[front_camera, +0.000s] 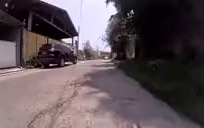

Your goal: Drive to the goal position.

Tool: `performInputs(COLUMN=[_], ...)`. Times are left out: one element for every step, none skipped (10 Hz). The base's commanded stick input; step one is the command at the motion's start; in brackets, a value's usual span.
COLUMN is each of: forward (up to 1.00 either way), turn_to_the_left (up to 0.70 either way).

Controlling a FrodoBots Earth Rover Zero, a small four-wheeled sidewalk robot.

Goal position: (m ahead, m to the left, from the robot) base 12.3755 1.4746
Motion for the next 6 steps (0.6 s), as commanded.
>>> performInputs(forward=[1.00,1.00,1.00,1.00,1.00,1.00], turn_to_the_left=[0.00,-0.02,-0.15,-0.29,-0.30,-0.20])
